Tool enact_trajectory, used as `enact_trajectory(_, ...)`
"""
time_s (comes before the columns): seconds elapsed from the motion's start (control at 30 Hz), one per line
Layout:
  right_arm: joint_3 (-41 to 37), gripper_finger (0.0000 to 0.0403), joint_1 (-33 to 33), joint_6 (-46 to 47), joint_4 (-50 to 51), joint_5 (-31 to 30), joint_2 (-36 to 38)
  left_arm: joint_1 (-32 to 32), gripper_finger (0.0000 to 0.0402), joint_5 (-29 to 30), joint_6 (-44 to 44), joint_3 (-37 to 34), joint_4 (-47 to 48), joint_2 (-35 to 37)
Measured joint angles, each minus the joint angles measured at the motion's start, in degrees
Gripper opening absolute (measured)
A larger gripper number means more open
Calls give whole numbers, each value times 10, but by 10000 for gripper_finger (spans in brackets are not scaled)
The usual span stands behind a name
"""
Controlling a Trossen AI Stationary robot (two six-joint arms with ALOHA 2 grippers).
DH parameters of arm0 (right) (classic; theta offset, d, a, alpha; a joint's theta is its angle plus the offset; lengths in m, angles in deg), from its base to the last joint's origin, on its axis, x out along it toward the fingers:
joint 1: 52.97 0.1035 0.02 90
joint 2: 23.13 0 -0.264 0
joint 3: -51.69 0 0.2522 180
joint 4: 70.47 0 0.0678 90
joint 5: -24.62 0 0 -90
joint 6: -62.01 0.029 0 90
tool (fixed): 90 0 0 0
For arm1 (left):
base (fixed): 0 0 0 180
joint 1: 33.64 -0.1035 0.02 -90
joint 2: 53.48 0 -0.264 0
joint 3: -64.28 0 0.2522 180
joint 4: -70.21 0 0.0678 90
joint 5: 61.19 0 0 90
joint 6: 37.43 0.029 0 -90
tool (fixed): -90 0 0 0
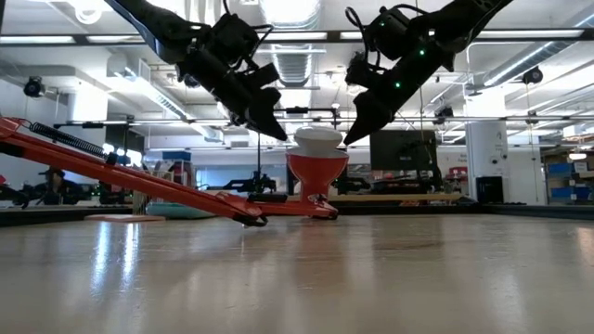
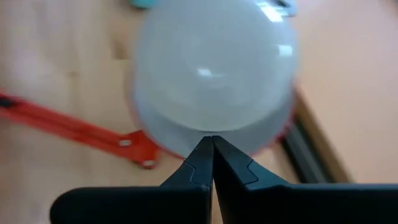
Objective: Screw lightbulb
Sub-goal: Remove the light bulb from the red lamp
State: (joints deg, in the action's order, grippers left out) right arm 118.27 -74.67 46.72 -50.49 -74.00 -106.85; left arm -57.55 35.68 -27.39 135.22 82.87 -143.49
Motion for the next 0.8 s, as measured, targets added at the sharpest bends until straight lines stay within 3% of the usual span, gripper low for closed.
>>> enact_trajectory(0.17,0,0,0,13,-6,81,-4,-25,0,-7,12,0,-32,-11)
enact_trajectory(0.3,0,0,-1,13,-21,84,-9,-27,0,-54,18,1,-58,-16)
enact_trajectory(0.63,7,0,-1,-24,-34,-66,-11,-1,0,-104,13,1,-2,-16)
enact_trajectory(0.8,12,0,-3,-24,-28,-73,-11,7,0,-86,11,1,26,-11)
